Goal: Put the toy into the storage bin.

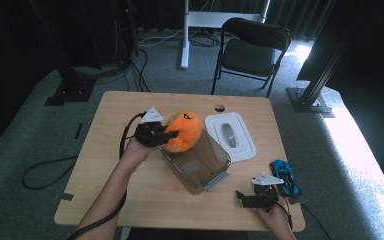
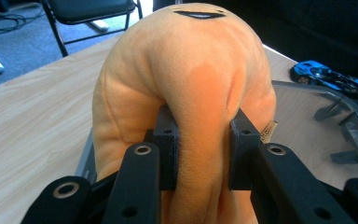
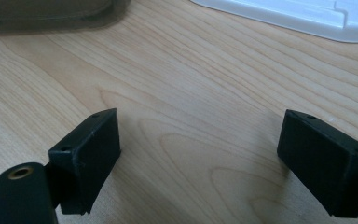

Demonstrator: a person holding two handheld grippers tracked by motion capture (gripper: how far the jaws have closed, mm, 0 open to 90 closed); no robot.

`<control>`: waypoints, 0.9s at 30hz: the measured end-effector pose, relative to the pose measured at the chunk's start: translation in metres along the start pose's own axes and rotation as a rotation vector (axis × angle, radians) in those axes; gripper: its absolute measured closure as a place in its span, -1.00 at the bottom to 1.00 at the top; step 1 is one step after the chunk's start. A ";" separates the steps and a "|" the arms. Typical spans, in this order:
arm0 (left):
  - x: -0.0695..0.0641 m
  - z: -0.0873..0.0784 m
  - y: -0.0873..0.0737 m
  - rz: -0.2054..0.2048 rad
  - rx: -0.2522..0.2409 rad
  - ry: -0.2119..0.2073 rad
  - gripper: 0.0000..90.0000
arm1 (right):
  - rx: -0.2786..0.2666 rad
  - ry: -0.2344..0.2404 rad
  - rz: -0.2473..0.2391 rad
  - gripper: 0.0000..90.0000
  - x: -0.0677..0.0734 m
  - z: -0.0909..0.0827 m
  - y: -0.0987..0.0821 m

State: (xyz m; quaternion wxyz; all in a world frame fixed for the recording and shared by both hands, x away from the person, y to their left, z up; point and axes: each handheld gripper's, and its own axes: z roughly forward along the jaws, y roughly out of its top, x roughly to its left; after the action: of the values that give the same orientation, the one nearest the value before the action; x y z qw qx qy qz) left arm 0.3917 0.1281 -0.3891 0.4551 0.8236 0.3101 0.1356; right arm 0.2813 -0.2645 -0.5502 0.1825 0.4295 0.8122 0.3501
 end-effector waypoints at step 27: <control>0.009 -0.005 -0.015 -0.088 -0.001 0.023 -0.82 | 0.000 0.000 0.001 -0.73 0.000 0.000 0.000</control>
State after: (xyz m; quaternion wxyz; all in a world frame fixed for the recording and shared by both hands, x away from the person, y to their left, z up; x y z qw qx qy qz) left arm 0.3906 0.1433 -0.3993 0.4573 0.8075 0.3509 0.1249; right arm 0.2809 -0.2644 -0.5502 0.1823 0.4297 0.8120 0.3503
